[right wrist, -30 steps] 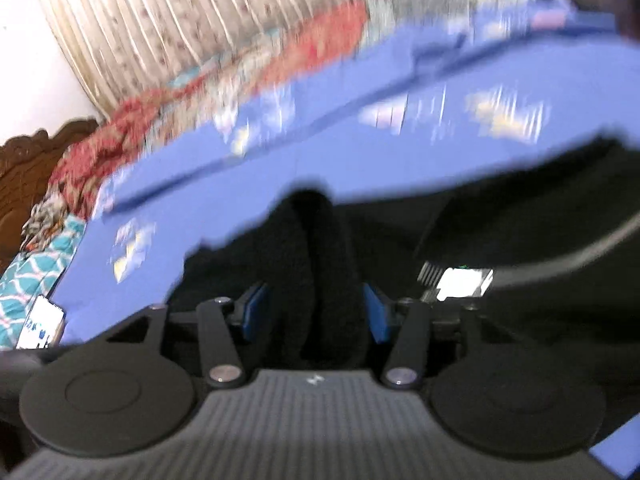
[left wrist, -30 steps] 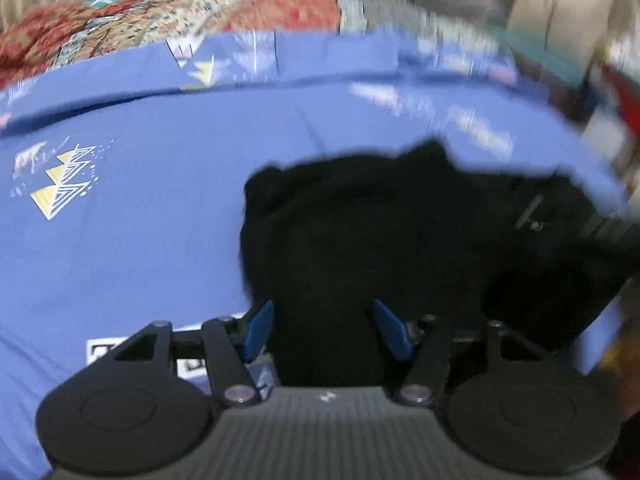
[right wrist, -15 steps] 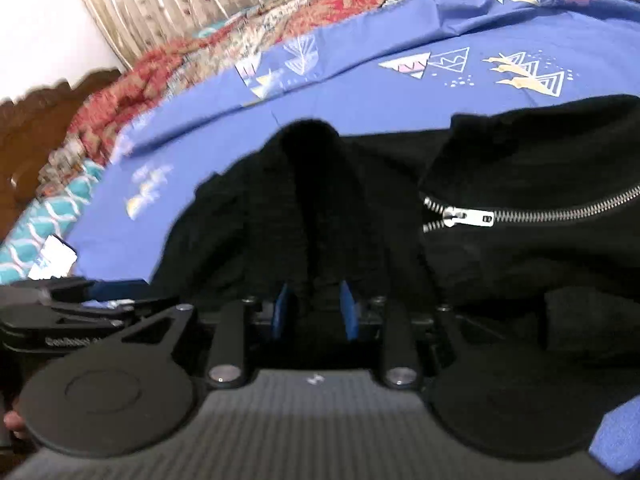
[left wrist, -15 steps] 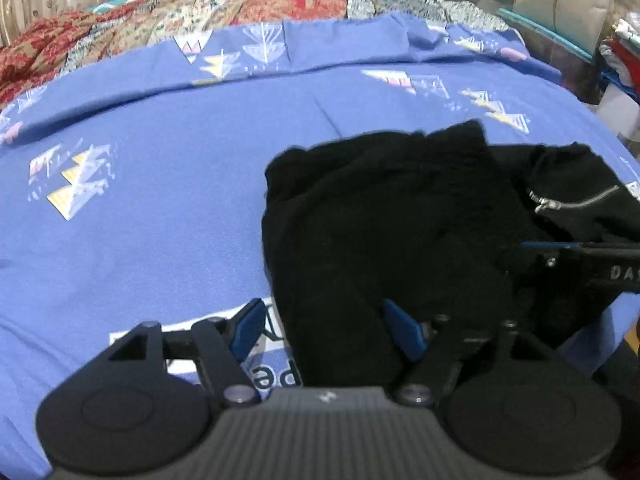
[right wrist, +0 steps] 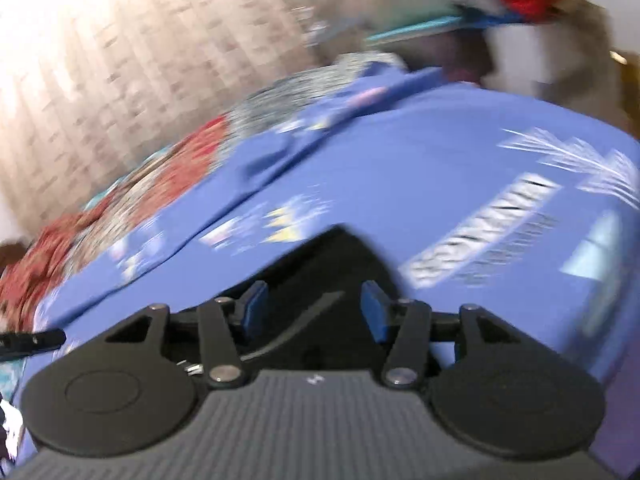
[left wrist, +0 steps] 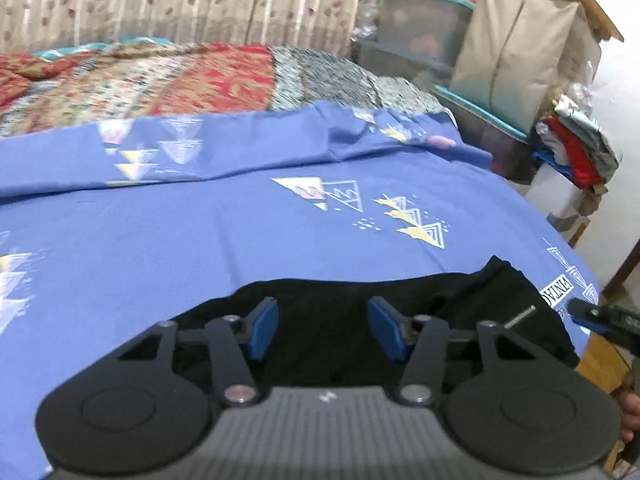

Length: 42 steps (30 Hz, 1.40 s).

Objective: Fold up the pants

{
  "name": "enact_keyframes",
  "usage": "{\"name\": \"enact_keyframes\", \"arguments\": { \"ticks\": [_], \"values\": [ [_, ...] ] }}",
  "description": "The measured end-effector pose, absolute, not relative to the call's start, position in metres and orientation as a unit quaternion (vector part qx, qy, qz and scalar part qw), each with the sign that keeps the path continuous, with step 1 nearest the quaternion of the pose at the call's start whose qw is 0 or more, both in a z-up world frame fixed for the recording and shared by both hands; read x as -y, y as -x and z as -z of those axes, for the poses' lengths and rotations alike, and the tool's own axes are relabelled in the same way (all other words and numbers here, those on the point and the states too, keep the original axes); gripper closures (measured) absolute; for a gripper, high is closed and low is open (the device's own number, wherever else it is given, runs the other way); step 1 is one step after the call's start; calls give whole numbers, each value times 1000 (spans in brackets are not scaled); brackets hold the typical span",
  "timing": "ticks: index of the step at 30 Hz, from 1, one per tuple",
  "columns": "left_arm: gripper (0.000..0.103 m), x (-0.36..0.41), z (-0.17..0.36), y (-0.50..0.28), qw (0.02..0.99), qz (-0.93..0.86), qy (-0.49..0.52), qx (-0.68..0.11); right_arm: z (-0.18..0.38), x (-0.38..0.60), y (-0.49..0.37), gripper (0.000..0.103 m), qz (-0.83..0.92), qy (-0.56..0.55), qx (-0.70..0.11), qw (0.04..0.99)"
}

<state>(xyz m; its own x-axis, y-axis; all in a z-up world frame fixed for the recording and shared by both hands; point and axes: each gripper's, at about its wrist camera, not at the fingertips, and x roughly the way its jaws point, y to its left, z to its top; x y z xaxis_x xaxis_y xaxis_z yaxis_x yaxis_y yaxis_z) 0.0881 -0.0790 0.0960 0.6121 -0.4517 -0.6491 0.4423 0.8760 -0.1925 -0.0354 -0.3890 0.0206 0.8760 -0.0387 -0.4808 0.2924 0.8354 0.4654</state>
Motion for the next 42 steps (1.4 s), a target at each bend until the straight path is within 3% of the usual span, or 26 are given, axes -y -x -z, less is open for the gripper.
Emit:
{"name": "enact_keyframes", "arguments": {
  "ticks": [4,7,11,13,14,16,19,21,24,31,32,34,35,36,42],
  "values": [
    [68,114,-55,-113,873,239,-28,-425,1,418,45,41,124,-322,-240,907],
    [66,131,-22,-118,860,215,-81,-455,16,423,47,41,119,-357,-253,891],
    [66,142,-31,-108,863,208,-122,-443,22,419,48,40,97,-378,-269,880],
    [64,139,-42,-106,862,213,-115,-444,21,417,50,54,81,-381,-279,878],
    [61,136,-52,-105,863,220,-101,-442,17,419,55,79,72,-378,-283,879],
    [52,129,-72,-105,873,227,-77,-426,7,410,59,87,60,-363,-274,889],
    [38,127,-104,-101,883,240,-45,-400,-16,387,59,88,36,-317,-255,913],
    [18,131,-120,-100,879,263,-18,-397,-34,365,58,88,4,-275,-242,931],
    [4,152,-133,-94,861,309,-3,-404,-50,333,52,88,-31,-213,-236,947],
    [0,203,-120,-97,818,355,-11,-452,-63,262,48,88,-94,-98,-243,960],
    [4,206,-116,-98,817,355,-12,-455,-64,255,49,88,-105,-92,-242,960],
    [44,206,-109,-101,818,349,-20,-457,-68,243,52,88,-133,-81,-236,959],
    [74,203,-108,-102,820,340,-25,-460,-69,238,51,88,-145,-77,-233,959],
    [87,196,-109,-102,825,331,-22,-457,-72,232,51,88,-157,-75,-230,957],
    [89,112,-129,-101,849,313,38,-424,-88,206,37,88,-234,-112,-228,939]
  ]
}}
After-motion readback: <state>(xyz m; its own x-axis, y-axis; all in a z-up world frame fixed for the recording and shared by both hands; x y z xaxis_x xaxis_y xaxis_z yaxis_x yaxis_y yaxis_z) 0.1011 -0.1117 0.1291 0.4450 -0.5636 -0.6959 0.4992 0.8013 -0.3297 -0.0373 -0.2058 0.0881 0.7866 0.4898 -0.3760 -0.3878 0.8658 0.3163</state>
